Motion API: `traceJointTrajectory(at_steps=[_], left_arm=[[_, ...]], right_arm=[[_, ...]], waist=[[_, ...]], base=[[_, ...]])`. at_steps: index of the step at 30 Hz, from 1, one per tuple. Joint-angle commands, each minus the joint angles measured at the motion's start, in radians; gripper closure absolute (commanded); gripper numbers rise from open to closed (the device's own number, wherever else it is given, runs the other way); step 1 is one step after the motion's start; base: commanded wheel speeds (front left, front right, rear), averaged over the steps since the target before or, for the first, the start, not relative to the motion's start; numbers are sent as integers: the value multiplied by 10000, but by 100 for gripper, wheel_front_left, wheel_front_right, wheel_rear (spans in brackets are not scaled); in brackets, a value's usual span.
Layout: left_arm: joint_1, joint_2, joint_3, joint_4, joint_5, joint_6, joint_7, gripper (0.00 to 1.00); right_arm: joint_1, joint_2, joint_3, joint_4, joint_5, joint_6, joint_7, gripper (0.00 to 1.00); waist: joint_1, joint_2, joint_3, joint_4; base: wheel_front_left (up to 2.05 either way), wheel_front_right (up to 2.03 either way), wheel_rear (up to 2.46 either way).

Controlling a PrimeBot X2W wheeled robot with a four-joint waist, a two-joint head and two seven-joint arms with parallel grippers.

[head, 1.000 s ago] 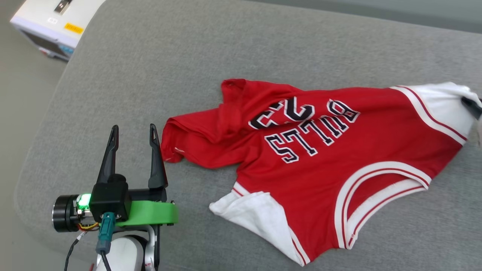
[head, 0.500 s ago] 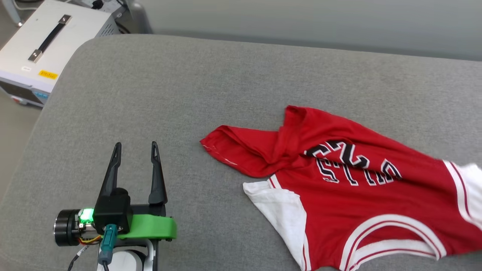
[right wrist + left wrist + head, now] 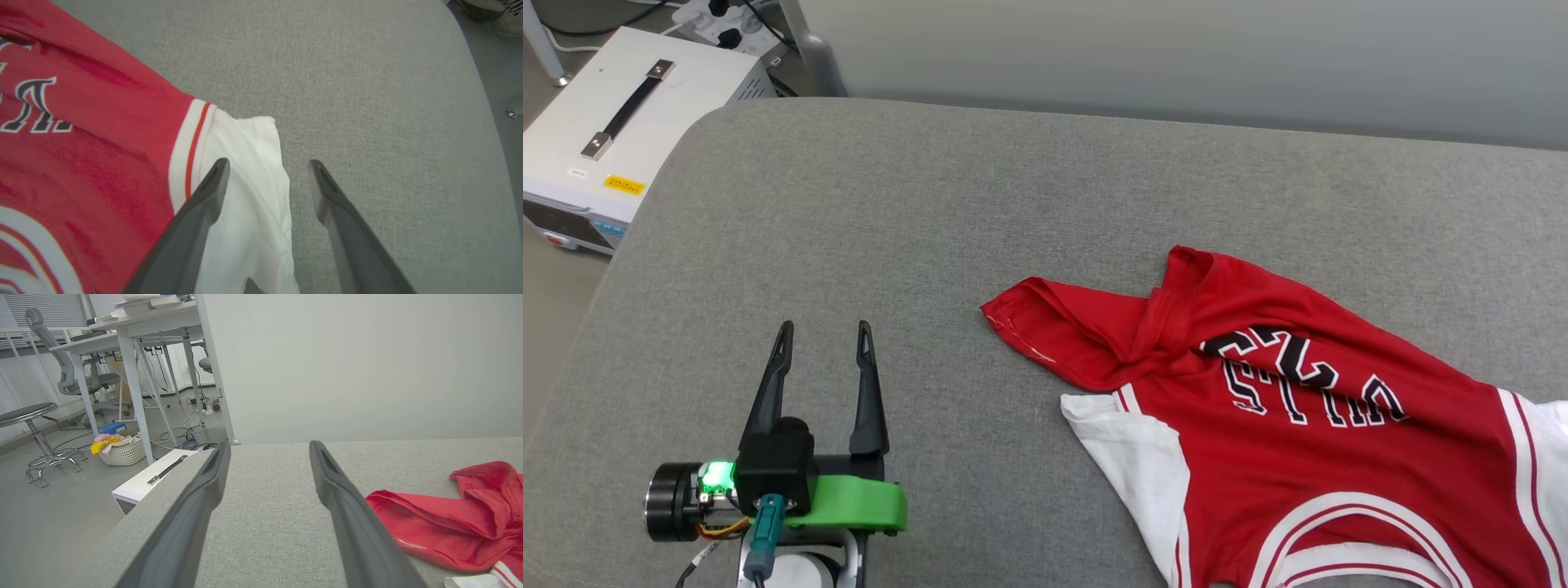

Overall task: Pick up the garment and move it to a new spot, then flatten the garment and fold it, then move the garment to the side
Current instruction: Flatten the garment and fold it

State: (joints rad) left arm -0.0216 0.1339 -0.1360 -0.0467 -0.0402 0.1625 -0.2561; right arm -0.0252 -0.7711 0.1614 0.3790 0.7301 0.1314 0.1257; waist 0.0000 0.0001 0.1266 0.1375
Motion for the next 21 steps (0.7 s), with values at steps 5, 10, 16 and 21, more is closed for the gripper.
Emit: traceJointTrajectory(at_steps=[5, 10, 16, 21], left_arm=[[120, -19, -69, -6, 115, -70, -57, 0], [-123, -111, -219, -41, 156, -130, -57, 0], [-612, -256, -427, -30, 177, -217, -57, 0], [-957, -375, -571, -27, 170, -257, -57, 0]], right_arm=[[-610, 267, -1438, -2296, -1249, -7, 355, 0], [-1793, 683, -1528, -4746, -2158, -7, 1726, 0], [-3728, 416, 918, -5750, -1960, -7, 3711, 0], [-5315, -208, 3567, -5441, -1014, -7, 5712, 0]], waist=[[0, -1, 126, 175], [0, -1, 529, 469], [0, -1, 1127, 912], [0, -1, 1570, 1258]], base=[[0, 0, 0], [0, 0, 0], [0, 0, 0], [0, 0, 0]])
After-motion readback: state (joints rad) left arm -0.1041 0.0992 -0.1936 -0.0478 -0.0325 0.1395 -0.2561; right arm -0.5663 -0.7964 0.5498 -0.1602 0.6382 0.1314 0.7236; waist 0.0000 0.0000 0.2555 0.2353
